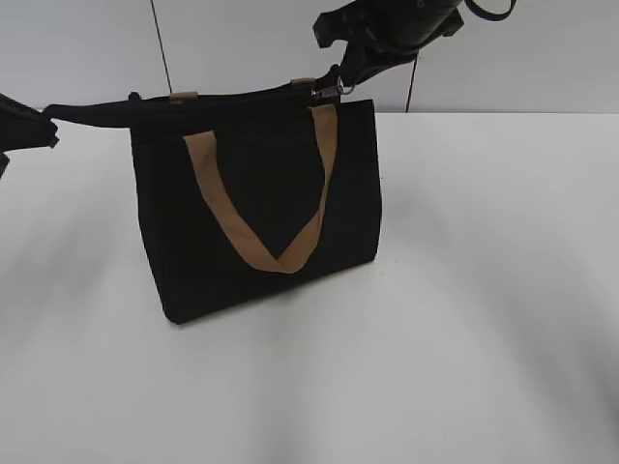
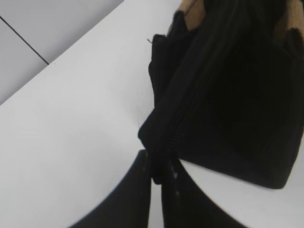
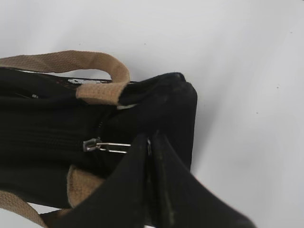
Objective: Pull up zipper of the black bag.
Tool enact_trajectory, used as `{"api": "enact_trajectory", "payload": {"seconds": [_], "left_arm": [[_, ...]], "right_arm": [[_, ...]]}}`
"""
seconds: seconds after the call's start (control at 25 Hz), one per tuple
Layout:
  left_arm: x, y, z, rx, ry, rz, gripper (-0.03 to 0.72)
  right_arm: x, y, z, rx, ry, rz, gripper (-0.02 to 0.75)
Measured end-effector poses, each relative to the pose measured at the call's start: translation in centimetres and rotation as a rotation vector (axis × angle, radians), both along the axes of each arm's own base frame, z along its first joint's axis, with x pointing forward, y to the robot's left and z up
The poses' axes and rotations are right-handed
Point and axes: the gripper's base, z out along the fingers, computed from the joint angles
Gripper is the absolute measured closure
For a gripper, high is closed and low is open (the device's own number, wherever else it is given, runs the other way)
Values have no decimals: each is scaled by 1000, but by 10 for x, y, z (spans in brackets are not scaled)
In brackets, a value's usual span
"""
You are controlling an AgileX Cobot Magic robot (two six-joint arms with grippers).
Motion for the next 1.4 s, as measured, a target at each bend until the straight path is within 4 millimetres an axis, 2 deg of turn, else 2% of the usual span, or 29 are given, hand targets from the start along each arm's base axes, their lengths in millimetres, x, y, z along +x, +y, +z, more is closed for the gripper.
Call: {"api": "enact_trajectory", "payload": {"seconds": [0.08, 0.16, 0.28, 0.36, 0.44, 0.56, 0.72, 0.88, 1.16, 1.4], "left_arm": [[1, 0, 2, -45, -5, 29, 637], [3, 0, 4, -93, -10, 62, 559], [4, -3, 8, -197, 2, 98, 343], [4, -4, 10, -273, 29, 128, 203], [6, -6, 18, -326, 49, 147, 125], [10, -7, 38, -330, 89, 144, 113], [18, -1, 59, -197, 193, 143, 113], [25, 9, 67, -108, 254, 248, 114], [27, 26, 94, -126, 286, 527, 141], [19, 39, 107, -66, 288, 680, 174]], "right_arm": [[-2, -3, 8, -4, -25, 14, 676], [-3, -7, 16, -14, -58, 45, 541], [-7, -8, 25, 7, -71, 78, 323], [-11, -7, 24, 7, -45, 113, 247], [-15, -7, 22, -23, -12, 168, 220], [-19, -9, 19, -69, 19, 225, 210], [-24, -17, 24, -163, 12, 253, 205], [-30, -28, 42, -252, -48, 246, 204], [-45, -53, 81, -383, -143, 117, 204], [-77, -79, 121, -315, -139, -4, 204]]}}
